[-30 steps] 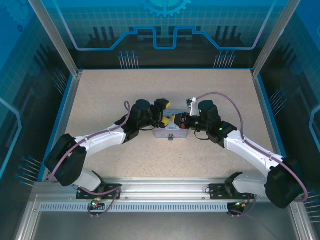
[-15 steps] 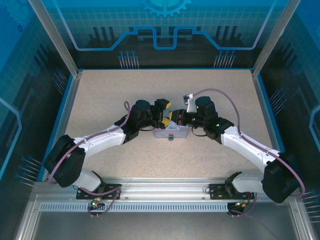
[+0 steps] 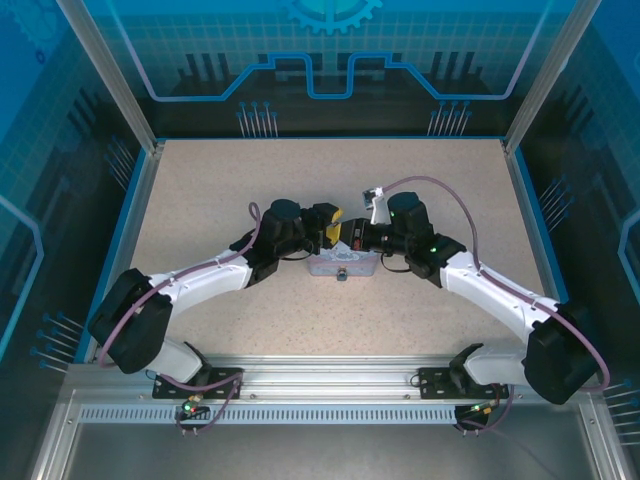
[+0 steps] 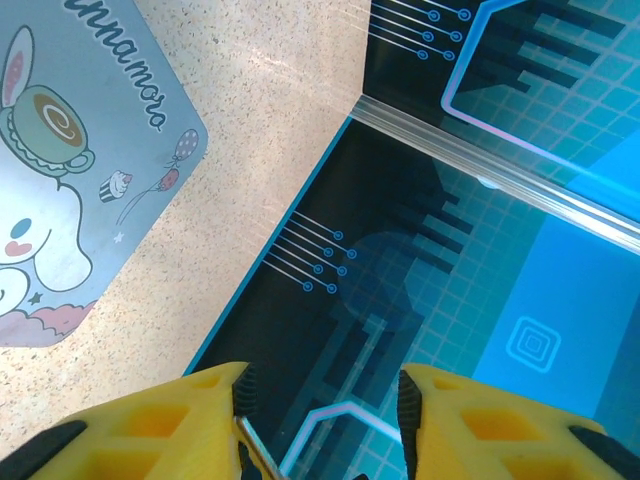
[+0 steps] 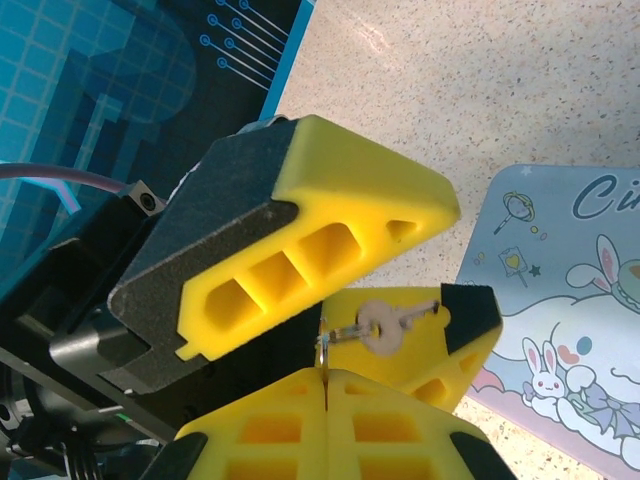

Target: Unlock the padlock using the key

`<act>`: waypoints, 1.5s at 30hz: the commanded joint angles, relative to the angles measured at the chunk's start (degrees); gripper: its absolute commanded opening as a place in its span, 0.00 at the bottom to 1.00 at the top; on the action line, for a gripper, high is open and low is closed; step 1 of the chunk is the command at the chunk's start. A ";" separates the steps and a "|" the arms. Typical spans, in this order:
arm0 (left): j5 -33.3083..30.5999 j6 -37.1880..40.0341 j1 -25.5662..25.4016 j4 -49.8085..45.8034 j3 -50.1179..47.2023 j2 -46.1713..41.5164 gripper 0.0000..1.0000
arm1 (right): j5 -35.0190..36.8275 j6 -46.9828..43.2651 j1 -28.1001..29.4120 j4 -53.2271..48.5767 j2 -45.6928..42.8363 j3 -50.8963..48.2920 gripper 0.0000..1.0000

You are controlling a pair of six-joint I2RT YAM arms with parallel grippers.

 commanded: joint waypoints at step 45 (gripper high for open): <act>-5.33 44.38 1.36 -7.43 4.19 -8.02 0.00 | -1.17 8.23 -7.29 1.17 -14.07 -11.65 0.63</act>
